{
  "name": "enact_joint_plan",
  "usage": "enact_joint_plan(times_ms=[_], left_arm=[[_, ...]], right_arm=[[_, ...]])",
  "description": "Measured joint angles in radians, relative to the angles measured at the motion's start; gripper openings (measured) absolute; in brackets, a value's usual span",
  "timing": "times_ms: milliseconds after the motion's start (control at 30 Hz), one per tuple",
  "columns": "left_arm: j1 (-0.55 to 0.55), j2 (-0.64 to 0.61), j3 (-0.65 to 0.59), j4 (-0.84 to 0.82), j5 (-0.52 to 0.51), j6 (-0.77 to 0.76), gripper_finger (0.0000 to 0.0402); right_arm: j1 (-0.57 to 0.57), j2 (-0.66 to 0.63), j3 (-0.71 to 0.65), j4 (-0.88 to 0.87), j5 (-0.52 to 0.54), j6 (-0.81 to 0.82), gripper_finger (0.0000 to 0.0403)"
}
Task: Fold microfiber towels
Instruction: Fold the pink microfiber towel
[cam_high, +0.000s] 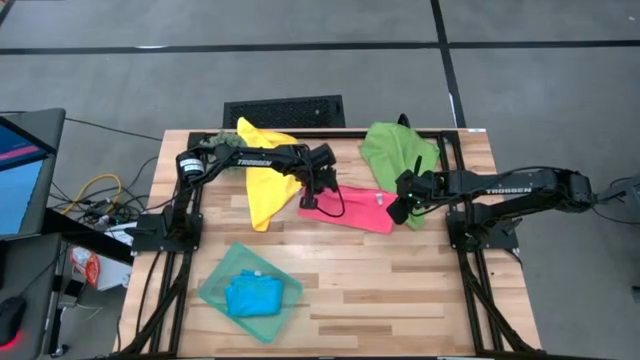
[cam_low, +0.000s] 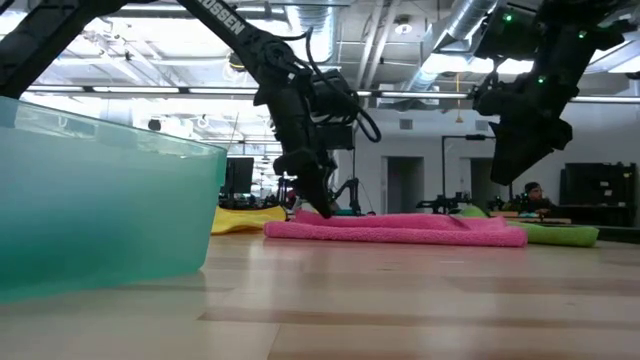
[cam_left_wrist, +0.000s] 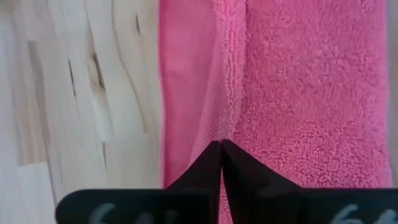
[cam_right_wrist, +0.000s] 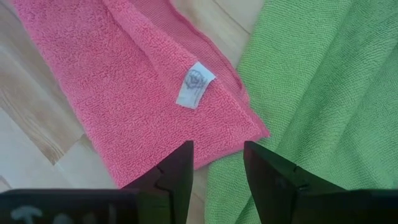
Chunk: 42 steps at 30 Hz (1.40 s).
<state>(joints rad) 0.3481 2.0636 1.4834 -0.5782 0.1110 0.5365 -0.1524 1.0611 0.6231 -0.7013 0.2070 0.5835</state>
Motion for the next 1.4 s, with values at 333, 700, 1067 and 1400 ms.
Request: enact_joint_plan(times_ms=[333, 700, 1067, 1400], left_arm=[[-0.007, -0.076, 0.000, -0.155, -0.055, -0.129, 0.0000], [0.013, -0.111, 0.001, -0.235, -0.142, -0.193, 0.0000], [-0.001, -0.035, 0.000, -0.163, -0.058, -0.226, 0.0006], [-0.002, -0.098, 0.000, -0.244, -0.052, -0.341, 0.0109]], right_arm=[[0.000, 0.000, 0.000, 0.000, 0.001, 0.000, 0.0164], [0.000, 0.000, 0.000, 0.000, 0.001, 0.000, 0.0164], [0.000, 0.000, 0.000, 0.057, -0.045, -0.006, 0.0164], [0.000, 0.135, 0.000, 0.165, -0.077, 0.000, 0.0175]])
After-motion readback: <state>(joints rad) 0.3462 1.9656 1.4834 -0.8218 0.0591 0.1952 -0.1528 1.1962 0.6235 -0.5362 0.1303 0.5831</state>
